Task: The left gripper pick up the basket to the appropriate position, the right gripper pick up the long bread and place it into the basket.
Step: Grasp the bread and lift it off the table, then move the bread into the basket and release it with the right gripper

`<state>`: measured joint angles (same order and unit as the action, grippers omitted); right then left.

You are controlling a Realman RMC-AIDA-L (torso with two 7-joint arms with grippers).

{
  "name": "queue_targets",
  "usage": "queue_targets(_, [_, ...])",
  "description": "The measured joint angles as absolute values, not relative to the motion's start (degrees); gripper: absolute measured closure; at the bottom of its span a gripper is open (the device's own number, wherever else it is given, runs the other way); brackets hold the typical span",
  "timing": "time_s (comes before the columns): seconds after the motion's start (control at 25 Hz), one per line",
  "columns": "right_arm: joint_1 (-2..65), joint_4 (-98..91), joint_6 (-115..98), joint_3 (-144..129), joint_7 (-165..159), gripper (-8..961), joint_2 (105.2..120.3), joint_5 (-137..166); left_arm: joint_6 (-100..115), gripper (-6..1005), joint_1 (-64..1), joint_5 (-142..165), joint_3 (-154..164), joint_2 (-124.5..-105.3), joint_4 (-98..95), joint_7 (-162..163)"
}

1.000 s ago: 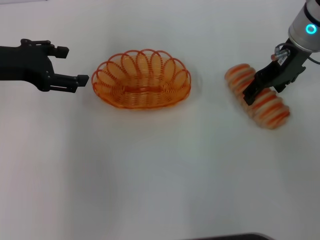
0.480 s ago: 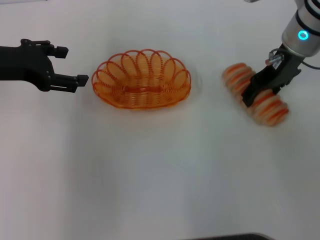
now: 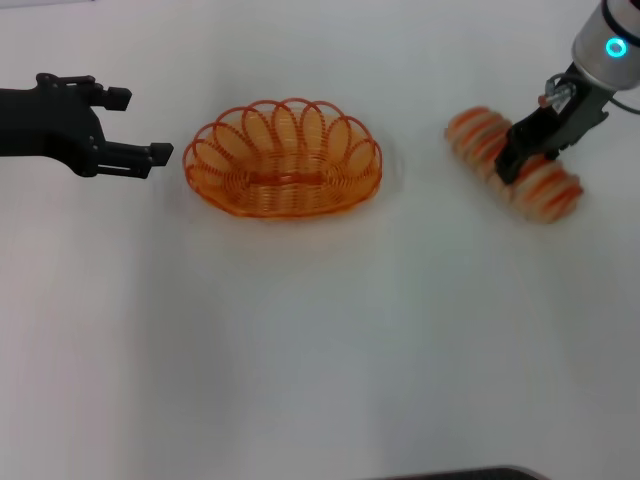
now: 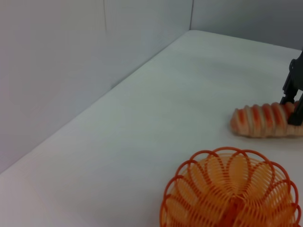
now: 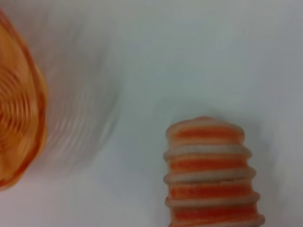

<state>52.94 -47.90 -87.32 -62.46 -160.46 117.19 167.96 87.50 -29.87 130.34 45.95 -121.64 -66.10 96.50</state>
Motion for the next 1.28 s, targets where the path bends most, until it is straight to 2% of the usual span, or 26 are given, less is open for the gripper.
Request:
queue_targets(0.2, [53.2, -53.7, -87.7, -61.8, -153.5, 386, 116.18, 167.6, 87.6, 123, -29.8, 130.0, 45.4, -121.64, -66.5, 96.5])
queue_targets(0.4, [57.9, -54.3, -86.5, -60.3, -143.2, 428, 115.39, 167.4, 88.3, 123, -29.6, 129.5, 45.3, -121.67, -66.5, 96.5])
queue_targets(0.48, [60.8, -54.4, -86.1, -59.5, -136.2, 438, 116.13, 166.2, 88.7, 123, -29.6, 129.4, 45.4, -121.73, -66.5, 96.5])
queue_targets(0.52, [60.8, -54.4, -86.1, -59.5, -136.2, 444, 116.13, 166.2, 88.9, 123, -29.6, 129.4, 45.4, -121.76, -66.5, 96.6])
queue_targets(0.76, [65.4, -55.3, -89.9, -59.8, -126.0, 488, 118.64, 161.8, 89.1, 122, -29.3, 129.4, 45.2, -121.81, -66.3, 97.0])
queue_targets(0.92, [67.6, -55.4, -93.1, -61.1, -122.3, 524, 119.69, 160.4, 89.0, 122, -29.2, 129.4, 45.1, -121.86, -66.3, 97.2])
queue_targets(1.28, [66.1, -55.2, -94.0, -69.4, -121.1, 611, 119.89, 151.3, 88.6, 123, -29.1, 129.3, 45.1, -122.41, -66.3, 97.2])
